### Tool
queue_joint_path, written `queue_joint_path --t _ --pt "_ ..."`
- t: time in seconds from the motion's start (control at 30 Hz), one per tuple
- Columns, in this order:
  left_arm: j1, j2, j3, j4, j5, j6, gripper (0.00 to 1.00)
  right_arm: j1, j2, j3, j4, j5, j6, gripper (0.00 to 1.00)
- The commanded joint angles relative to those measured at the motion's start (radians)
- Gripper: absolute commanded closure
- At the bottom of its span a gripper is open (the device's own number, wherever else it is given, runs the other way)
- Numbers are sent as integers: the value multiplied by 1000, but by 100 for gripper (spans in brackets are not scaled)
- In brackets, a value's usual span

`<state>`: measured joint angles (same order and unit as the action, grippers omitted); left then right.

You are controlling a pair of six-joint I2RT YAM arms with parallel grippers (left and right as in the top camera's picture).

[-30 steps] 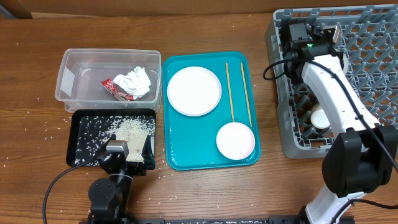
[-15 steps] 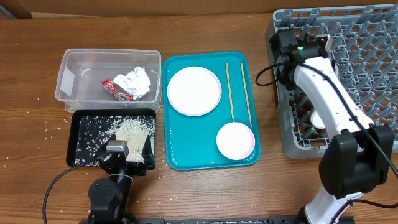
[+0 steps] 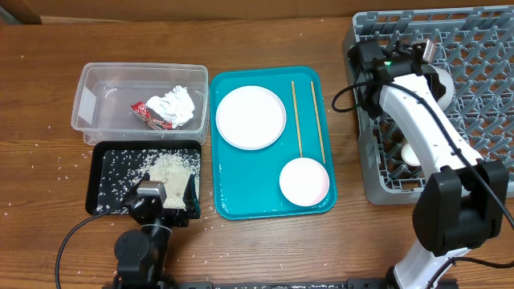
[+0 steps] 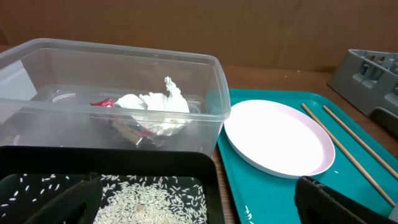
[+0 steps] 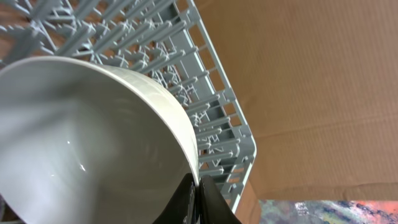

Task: Sort waste into correct bins and load items into the dishwasher

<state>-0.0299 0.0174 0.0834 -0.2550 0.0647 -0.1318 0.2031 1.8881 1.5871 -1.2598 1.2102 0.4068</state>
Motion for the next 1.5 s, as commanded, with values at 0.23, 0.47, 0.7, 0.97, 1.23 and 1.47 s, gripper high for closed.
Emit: queue_joint_path --t 0.23,0.47,0.7,0.97,1.23,1.47 --pt "10 -12 -6 4 7 -14 0 67 -13 -110 0 -19 14 96" --pt "10 -12 -6 4 7 -14 0 145 -14 -110 -16 -35 14 92" --pt "10 -12 -6 4 7 -14 0 155 -14 -68 -124 -53 86 70" --pt "10 -12 -6 4 7 -14 0 225 -14 251 -316 -382 218 60" --pt "10 -12 -6 4 6 -14 0 264 -14 391 -251 -834 108 44" --pt "10 -12 -6 4 7 -14 0 283 -12 237 -28 -1184 108 45"
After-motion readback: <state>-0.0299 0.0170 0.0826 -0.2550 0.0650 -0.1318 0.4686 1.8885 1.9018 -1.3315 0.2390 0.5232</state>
